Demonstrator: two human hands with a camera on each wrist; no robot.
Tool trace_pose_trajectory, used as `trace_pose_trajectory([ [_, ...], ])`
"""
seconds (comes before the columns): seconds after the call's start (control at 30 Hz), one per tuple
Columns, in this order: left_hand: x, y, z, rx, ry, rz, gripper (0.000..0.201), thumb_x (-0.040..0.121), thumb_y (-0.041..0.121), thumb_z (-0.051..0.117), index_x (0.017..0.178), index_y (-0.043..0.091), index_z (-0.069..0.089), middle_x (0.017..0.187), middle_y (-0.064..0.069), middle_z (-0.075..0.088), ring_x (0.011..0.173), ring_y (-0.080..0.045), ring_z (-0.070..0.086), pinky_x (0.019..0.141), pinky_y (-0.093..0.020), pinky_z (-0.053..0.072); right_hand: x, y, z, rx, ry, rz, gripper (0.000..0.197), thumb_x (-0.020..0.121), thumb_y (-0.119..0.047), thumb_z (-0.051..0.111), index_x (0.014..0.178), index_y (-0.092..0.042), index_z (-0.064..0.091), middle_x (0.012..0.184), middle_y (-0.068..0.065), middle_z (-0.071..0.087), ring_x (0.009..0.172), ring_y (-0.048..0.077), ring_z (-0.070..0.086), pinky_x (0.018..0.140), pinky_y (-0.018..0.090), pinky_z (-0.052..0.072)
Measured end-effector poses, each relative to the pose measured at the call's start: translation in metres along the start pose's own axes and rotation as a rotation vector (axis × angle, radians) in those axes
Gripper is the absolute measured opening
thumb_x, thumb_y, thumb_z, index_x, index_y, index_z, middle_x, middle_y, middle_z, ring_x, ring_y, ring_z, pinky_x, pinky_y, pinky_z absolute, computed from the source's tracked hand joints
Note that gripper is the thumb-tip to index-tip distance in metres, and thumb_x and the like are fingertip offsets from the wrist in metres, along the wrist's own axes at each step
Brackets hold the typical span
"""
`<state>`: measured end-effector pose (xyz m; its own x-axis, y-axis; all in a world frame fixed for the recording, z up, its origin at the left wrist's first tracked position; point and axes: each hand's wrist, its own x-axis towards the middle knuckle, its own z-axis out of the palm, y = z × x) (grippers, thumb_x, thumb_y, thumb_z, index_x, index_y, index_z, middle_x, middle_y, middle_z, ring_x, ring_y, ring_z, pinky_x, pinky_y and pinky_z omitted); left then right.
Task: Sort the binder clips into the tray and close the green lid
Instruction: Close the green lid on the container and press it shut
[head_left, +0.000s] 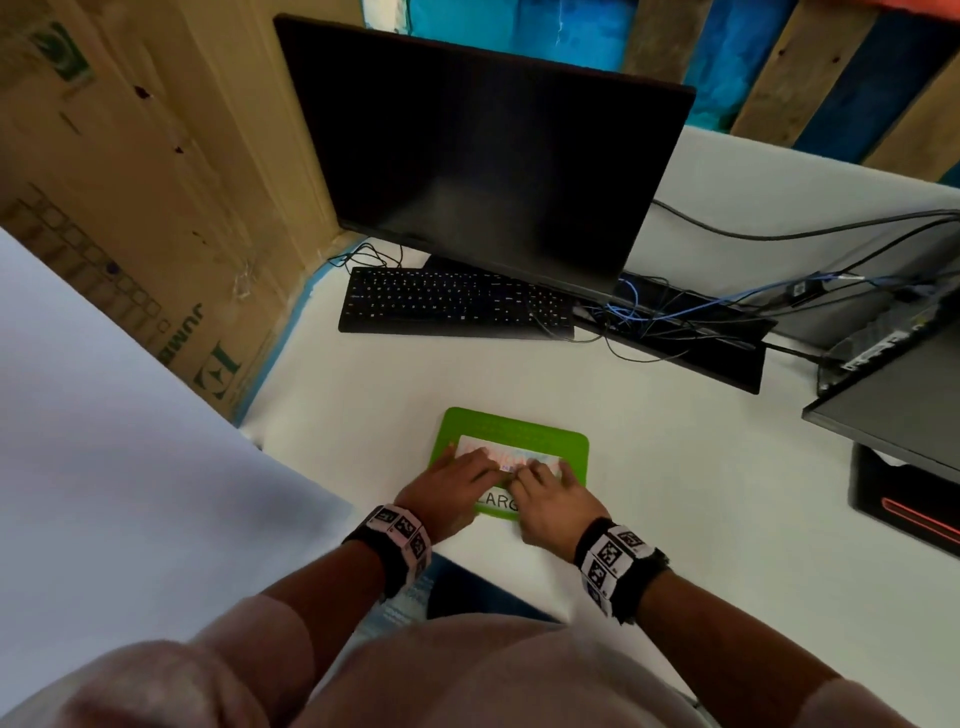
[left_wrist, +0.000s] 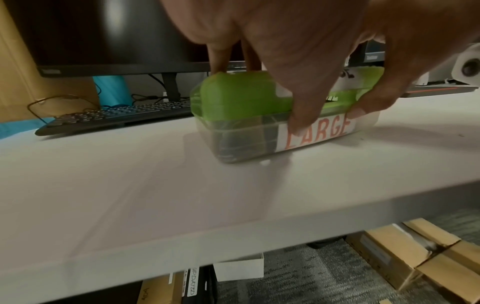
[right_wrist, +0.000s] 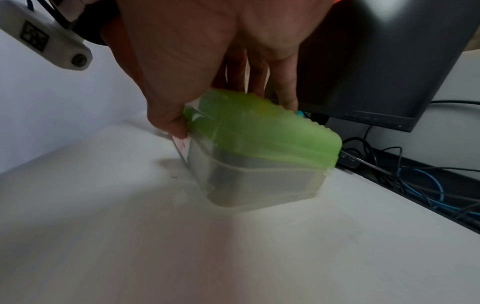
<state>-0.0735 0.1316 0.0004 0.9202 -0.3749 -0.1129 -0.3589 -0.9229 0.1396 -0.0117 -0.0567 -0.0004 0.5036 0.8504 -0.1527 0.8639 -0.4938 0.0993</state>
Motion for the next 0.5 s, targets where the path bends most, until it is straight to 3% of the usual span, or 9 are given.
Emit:
trace_pose_trajectory([
  [0.17, -0.0024, -0.0018, 0.0025, 0.038, -0.035, 0.023, 0.072, 0.050, 0.019, 0.082, 0.116, 0.024, 0.055, 0.113, 0.005, 0.066, 0.110, -0.017, 0.063, 0.095, -0.047, 0.049, 0.0032, -0.0022, 0.0031, 0.017, 0.000, 0.012, 0.046, 0.054, -0.026, 0.068, 0.097, -0.010, 0.069, 0.092, 0.009, 0.071, 0.090, 0.028, 0.068, 0.069, 0.053, 0.057],
  [0.33, -0.0024, -0.0015, 0.0017, 0.067, -0.060, 0.047, 0.064, 0.048, 0.022, 0.081, 0.110, 0.023, 0.064, 0.109, 0.005, 0.068, 0.105, -0.017, 0.066, 0.091, -0.047, 0.052, 0.0022, -0.0012, 0.0070, 0.026, -0.065, -0.003, 0.043, 0.060, -0.024, 0.050, 0.094, -0.009, 0.071, 0.090, 0.012, 0.072, 0.089, 0.030, 0.069, 0.069, 0.053, 0.057],
  [0.5, -0.0018, -0.0063, 0.0031, 0.087, -0.067, 0.090, 0.061, 0.044, 0.024, 0.082, 0.104, 0.022, 0.069, 0.107, 0.002, 0.071, 0.103, -0.020, 0.067, 0.086, -0.051, 0.054, 0.0030, -0.0012, 0.0066, 0.045, -0.131, -0.016, 0.041, 0.065, -0.022, 0.044, 0.098, -0.009, 0.064, 0.091, 0.016, 0.071, 0.087, 0.034, 0.069, 0.067, 0.056, 0.057],
])
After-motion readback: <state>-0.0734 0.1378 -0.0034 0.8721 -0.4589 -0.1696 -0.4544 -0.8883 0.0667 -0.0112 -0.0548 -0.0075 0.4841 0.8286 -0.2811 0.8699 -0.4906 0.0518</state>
